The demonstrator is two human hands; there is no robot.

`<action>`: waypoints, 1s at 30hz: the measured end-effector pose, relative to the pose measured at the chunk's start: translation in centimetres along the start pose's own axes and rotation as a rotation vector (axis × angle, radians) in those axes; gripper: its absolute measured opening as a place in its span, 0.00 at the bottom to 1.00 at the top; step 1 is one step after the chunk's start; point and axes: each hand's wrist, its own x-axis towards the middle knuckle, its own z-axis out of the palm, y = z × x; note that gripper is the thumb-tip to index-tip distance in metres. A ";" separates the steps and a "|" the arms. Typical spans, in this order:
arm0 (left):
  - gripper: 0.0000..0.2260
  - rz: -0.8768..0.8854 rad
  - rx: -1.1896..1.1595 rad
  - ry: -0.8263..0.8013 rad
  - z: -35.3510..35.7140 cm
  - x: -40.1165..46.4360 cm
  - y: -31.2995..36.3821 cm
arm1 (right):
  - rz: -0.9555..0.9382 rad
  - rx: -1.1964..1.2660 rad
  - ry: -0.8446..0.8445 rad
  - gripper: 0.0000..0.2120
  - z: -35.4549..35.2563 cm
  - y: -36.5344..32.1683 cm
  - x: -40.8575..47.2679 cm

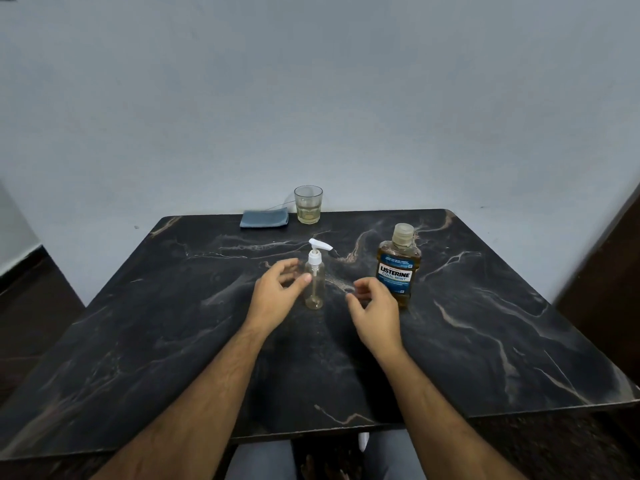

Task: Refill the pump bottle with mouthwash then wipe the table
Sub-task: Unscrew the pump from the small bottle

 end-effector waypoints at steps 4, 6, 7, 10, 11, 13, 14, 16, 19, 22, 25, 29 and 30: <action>0.16 0.042 0.024 0.010 -2.0 1.4 1.7 | 0.106 -0.035 -0.268 0.31 1.3 -1.6 1.7; 0.17 0.070 0.037 -0.038 -2.4 2.2 2.7 | 0.136 -0.044 -0.332 0.38 1.8 -2.5 2.6; 0.17 0.086 0.049 -0.072 -2.5 2.6 3.2 | 0.148 -0.033 -0.352 0.39 2.1 -2.9 2.9; 0.17 0.088 0.057 -0.202 -2.0 3.1 4.6 | 0.163 0.035 -0.378 0.35 2.7 -3.7 3.4; 0.16 0.086 0.060 -0.240 -1.8 3.2 4.7 | 0.149 0.043 -0.376 0.31 2.8 -3.9 3.5; 0.12 0.100 0.092 -0.287 -1.3 3.3 4.5 | 0.120 0.036 -0.373 0.22 3.1 -4.1 3.3; 0.10 0.107 0.095 -0.297 -1.1 3.2 4.4 | 0.115 0.040 -0.375 0.19 3.2 -4.1 3.2; 0.08 0.100 0.058 -0.291 -0.8 3.3 4.0 | 0.103 0.043 -0.381 0.18 3.3 -4.0 3.2; 0.08 0.085 0.000 -0.259 -0.5 3.4 3.4 | 0.086 0.013 -0.372 0.18 3.4 -3.8 3.2; 0.08 0.099 0.023 -0.183 -0.1 3.2 2.8 | 0.095 -0.018 -0.331 0.17 3.8 -3.7 2.9; 0.07 0.142 0.088 -0.078 0.7 2.6 2.4 | 0.095 -0.024 -0.283 0.16 4.2 -3.6 2.4; 0.04 0.157 0.131 0.093 1.9 1.6 2.2 | 0.062 -0.072 -0.234 0.16 4.4 -3.8 2.1; 0.04 0.141 0.131 0.139 2.2 1.4 2.3 | 0.056 -0.077 -0.227 0.17 4.4 -3.8 2.0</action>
